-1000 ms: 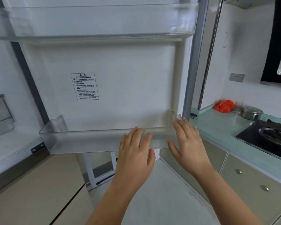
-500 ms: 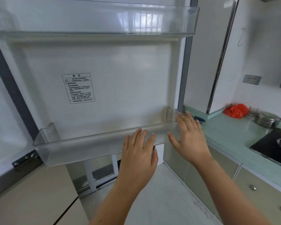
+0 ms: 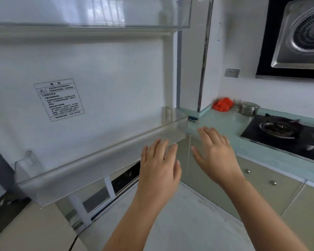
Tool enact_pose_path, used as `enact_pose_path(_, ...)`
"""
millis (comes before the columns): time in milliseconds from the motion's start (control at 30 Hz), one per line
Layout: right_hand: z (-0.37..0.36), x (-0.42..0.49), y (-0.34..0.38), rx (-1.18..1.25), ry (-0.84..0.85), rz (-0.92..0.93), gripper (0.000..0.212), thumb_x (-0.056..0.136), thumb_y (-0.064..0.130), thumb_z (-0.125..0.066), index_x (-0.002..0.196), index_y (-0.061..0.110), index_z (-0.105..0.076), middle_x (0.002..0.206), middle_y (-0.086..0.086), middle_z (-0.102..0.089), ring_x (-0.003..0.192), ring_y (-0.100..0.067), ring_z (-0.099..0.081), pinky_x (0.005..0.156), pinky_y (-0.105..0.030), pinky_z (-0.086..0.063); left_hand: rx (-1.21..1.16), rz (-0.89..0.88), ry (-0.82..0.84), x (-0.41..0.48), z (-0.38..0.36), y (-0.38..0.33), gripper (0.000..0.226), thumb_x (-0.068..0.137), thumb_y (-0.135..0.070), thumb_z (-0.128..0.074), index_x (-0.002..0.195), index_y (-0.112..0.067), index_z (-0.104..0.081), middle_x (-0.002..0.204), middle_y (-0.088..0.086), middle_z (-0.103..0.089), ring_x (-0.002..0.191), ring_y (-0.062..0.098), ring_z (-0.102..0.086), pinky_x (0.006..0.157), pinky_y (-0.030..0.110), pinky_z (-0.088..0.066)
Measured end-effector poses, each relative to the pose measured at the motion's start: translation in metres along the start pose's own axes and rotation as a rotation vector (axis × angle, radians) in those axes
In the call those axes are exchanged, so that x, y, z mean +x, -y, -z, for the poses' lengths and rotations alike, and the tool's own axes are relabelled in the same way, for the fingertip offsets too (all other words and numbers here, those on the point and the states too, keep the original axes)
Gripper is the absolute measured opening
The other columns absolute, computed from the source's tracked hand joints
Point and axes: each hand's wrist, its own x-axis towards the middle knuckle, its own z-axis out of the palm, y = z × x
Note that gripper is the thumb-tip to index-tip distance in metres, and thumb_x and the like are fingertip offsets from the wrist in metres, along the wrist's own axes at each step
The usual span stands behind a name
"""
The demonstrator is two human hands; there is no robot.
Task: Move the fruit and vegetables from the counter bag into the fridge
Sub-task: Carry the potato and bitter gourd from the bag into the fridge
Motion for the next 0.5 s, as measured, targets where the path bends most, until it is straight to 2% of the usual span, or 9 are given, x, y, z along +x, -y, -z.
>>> enact_pose_path(100,0.021,-0.046,0.001,-0.14,-0.012,-0.112,0.045,0.078,0.022,-0.066,0.115,-0.003,-0.057,0.113,-0.023,-0.062,0.11,-0.043,-0.055,0.087,-0.061,-0.042,-0.116,-0.098,0.038,-0.007,-0.003,-0.016,0.038,0.08,-0.025,-0.042,0.106,-0.008,-0.064,0.11,0.013,-0.063,0.107,0.033,-0.058,0.089,0.054,-0.046)
enact_pose_path(233,0.053,-0.105,0.003,-0.252,-0.028,-0.256,0.049,0.079,0.033,-0.04,0.109,0.0,-0.061,0.11,-0.018,-0.064,0.107,-0.038,-0.058,0.085,-0.057,-0.045,-0.304,-0.241,0.063,-0.023,-0.01,-0.048,0.036,0.082,-0.023,-0.043,0.108,-0.007,-0.063,0.112,0.013,-0.062,0.11,0.033,-0.056,0.088,0.053,-0.046)
enact_pose_path(500,0.13,-0.203,-0.015,-0.479,-0.107,-0.538,0.046,0.08,0.033,-0.04,0.106,0.003,-0.063,0.109,-0.013,-0.066,0.107,-0.035,-0.06,0.084,-0.053,-0.047,-0.618,-0.439,0.152,-0.054,-0.013,-0.15,0.037,0.081,-0.022,-0.042,0.108,-0.005,-0.061,0.112,0.014,-0.062,0.111,0.034,-0.055,0.09,0.052,-0.045)
